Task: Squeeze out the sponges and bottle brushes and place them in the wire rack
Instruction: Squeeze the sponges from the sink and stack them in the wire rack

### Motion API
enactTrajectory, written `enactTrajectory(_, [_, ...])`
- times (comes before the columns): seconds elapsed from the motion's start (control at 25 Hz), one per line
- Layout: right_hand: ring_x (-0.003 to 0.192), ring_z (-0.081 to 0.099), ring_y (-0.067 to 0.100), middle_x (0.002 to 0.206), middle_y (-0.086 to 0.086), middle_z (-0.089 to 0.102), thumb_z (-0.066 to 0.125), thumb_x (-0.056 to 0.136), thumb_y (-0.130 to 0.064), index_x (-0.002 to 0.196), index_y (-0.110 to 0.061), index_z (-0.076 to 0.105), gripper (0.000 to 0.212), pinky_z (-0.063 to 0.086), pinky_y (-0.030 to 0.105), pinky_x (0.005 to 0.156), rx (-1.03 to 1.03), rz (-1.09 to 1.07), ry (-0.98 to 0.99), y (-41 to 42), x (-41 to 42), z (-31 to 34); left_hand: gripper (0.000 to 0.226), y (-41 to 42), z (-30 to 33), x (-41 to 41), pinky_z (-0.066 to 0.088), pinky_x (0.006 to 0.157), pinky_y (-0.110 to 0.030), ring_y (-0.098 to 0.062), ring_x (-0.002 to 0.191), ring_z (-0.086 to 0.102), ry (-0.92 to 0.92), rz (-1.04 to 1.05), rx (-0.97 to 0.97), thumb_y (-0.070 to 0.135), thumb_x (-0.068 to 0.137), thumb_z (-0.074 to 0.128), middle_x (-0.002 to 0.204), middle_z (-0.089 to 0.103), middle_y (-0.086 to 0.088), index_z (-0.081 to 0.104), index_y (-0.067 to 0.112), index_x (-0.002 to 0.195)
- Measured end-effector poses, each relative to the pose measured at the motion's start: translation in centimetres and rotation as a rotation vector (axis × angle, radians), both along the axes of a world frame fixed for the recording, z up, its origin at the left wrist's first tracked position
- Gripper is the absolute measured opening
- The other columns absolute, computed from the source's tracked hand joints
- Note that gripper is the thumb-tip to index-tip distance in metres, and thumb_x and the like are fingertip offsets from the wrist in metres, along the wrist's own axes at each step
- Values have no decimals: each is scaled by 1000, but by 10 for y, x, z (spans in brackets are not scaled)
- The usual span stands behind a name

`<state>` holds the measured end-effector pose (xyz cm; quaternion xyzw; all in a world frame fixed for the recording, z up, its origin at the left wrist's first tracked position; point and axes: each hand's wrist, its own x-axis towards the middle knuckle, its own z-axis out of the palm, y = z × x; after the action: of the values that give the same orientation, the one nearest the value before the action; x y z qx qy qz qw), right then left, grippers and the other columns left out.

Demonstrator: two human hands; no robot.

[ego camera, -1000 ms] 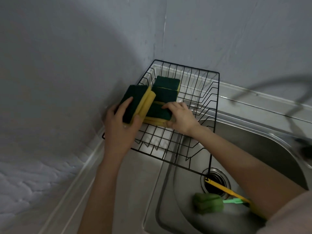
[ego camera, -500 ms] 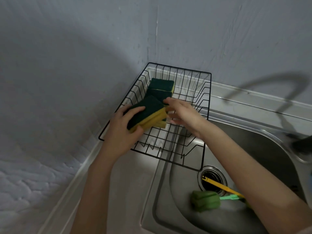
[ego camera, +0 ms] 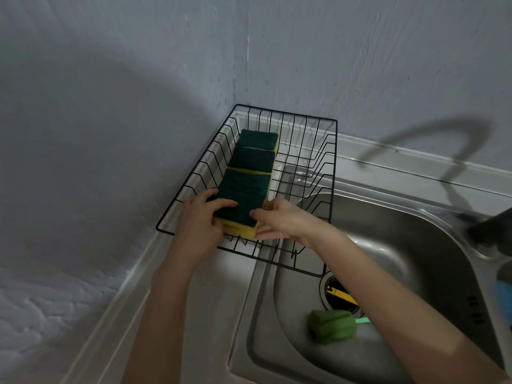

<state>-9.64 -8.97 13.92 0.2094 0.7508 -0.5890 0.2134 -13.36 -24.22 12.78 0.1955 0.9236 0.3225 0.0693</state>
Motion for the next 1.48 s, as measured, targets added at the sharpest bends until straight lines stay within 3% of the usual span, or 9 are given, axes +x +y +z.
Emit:
enactTrajectory(0.2, [77,63,18,112,17,62,53,91,-16,122,-1,46,35,53,15,53,100,17,-49,-8,-12,-14,35,2,-6,0,34,107,-43,-30,130,36,-27,-24,-132,13,89,43,143,41,-10,55,15,121])
enactTrajectory(0.28, [73,60,17,101,14,60,52,90,-14,118,0,45,32,55,23,60,149,48,-37,-10,-19,-19,37,4,-7,-1,35,106,-44,-28,132,35,-43,-41,-220,19,90,41,146,38,-8,51,17,125])
enactTrajectory(0.36, [86,65,23,110,15,59,52,90,-14,123,1,43,38,58,34,76,171,47,-38,-9,-23,-25,38,6,-8,-2,34,107,-47,-28,134,32,-47,-55,-278,23,91,39,148,35,-7,48,19,128])
enactTrajectory(0.44, [90,63,23,105,13,59,52,90,-15,123,0,45,37,56,36,84,185,56,-39,-9,-24,-27,38,7,-8,-2,33,107,-48,-28,135,31,-48,-58,-292,24,91,39,148,34,-6,47,20,128])
enactTrajectory(0.6, [68,51,18,73,6,51,47,92,-23,102,-3,53,23,46,28,62,325,111,-13,-7,-17,-20,37,6,0,3,37,104,-45,-27,129,39,-46,-55,-230,20,91,40,144,41,-9,49,15,127])
enactTrajectory(0.72, [92,56,23,106,14,61,47,91,-27,122,-1,49,41,42,24,62,416,146,63,-4,-6,-8,36,9,12,12,38,103,-43,-27,125,44,-62,-54,-90,13,91,41,140,45,-12,50,9,126])
enactTrajectory(0.88, [119,53,25,135,12,52,48,91,-26,139,-9,35,53,42,26,86,494,128,236,2,23,22,35,14,32,30,39,97,-33,-25,120,47,-2,-75,-26,12,91,42,136,49,-11,50,9,125])
enactTrajectory(1.12, [137,32,25,147,7,39,48,90,-21,143,-16,30,57,28,38,112,808,59,399,20,97,46,49,27,56,80,40,97,-35,-26,121,46,143,-74,-33,18,87,52,138,45,-12,38,15,134])
enactTrajectory(1.48, [141,26,26,151,8,32,46,90,-27,145,-19,27,59,19,41,118,890,-15,268,86,199,25,42,89,48,166,33,101,-30,-23,125,44,94,-193,-38,21,89,49,137,47,-10,43,15,130])
